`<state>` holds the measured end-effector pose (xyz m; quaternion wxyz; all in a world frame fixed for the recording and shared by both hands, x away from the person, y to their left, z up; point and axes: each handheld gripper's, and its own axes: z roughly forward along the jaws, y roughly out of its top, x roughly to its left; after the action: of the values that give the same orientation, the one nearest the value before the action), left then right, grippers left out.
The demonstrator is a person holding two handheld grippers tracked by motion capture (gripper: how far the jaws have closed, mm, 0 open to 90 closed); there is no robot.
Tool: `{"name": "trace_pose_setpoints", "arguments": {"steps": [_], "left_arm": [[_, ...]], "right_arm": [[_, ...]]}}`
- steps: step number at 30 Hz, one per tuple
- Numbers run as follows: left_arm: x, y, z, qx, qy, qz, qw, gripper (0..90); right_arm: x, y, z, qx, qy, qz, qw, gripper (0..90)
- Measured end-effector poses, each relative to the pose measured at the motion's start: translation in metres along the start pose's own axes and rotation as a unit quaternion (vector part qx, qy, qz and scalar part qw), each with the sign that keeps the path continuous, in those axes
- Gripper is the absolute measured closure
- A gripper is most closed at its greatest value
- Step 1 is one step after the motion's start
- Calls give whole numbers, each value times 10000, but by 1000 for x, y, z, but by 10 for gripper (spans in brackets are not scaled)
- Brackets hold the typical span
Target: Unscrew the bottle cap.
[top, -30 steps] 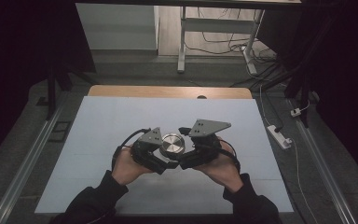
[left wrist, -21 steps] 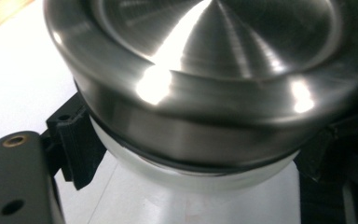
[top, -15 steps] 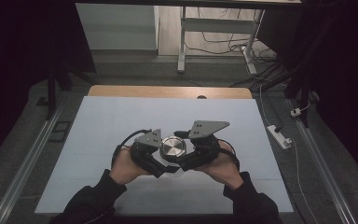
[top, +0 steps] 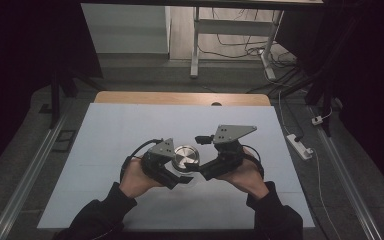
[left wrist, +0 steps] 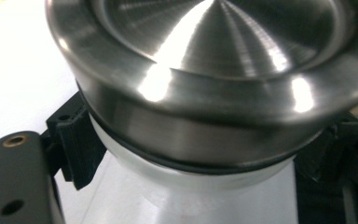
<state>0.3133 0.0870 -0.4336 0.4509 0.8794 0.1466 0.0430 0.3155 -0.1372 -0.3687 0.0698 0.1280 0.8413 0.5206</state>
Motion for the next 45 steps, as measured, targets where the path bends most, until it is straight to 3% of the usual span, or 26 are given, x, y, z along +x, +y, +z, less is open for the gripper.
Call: {"name": "trace_pose_setpoints", "arguments": {"steps": [2,4,6,7,10,12,13,14,16,17,18,19,20,21,24,25,26,27,29,30,34,35,37,41,44,45], "left_arm": [[2,-1,0,-3,168,-134,9998,159],[1,-1,1,-11,286,-246,9993,159],[0,0,2,65,400,-214,9990,159],[0,0,3,90,437,-210,9988,159],[-2,1,3,116,437,-166,9988,159],[-2,1,2,103,358,-131,9992,159],[-2,1,1,80,180,-43,9998,159],[-2,1,1,80,180,-43,9998,159],[-1,0,-1,-51,-134,57,9999,159],[-2,1,-2,-108,-282,101,9995,159],[-3,1,-3,-151,-400,174,9989,159],[-6,2,-3,-202,-626,325,9973,159],[-6,2,-3,-202,-626,325,9973,159],[-7,3,-3,-206,-691,403,9966,159],[-10,6,-1,-147,-601,346,9975,159],[-9,6,-1,-130,-506,305,9982,159],[-7,6,-2,-133,-419,208,9988,159],[-4,4,-4,-72,-146,84,9998,159],[-2,3,-4,-70,-41,-15,10000,159],[-1,3,-4,-73,57,-93,9999,159],[-1,2,-4,-33,417,-320,9986,159],[-1,2,-4,-33,417,-320,9986,159],[-1,3,-4,-20,423,-298,9987,159],[-3,4,-5,-85,315,-262,9991,159],[-3,3,-7,-266,119,-217,9993,159],[-2,3,-8,-285,37,-162,9995,159]], "right_arm": [[2,0,2,29,-120,65,9999,129],[11,0,13,144,-485,155,9986,130],[15,0,17,173,-599,154,9979,131],[20,0,24,235,-846,154,9960,140],[26,-1,30,336,-1179,32,9925,194],[27,-1,30,326,-1170,-13,9926,195],[27,0,27,358,-1052,-108,9937,196],[27,0,27,358,-1052,-108,9937,196],[23,1,21,307,-545,-271,9977,196],[23,1,21,307,-545,-271,9977,196],[18,0,15,212,-82,-390,9990,196],[15,0,12,155,184,-438,9988,196],[15,0,12,155,184,-438,9988,196],[7,-3,7,37,689,-432,9967,195],[1,-5,4,30,883,-370,9954,183],[0,-5,3,69,805,-284,9963,155],[0,-2,1,107,431,-128,9989,135],[2,0,0,124,210,-45,9997,134],[7,3,1,167,-289,63,9994,131],[7,3,1,167,-289,63,9994,131],[24,6,14,210,-863,276,9957,131],[24,6,14,210,-863,276,9957,131],[31,5,24,363,-1232,328,9912,147],[33,4,25,327,-1343,186,9902,194],[32,6,21,275,-1147,9,9930,195],[31,7,18,241,-965,-237,9948,195]]}}
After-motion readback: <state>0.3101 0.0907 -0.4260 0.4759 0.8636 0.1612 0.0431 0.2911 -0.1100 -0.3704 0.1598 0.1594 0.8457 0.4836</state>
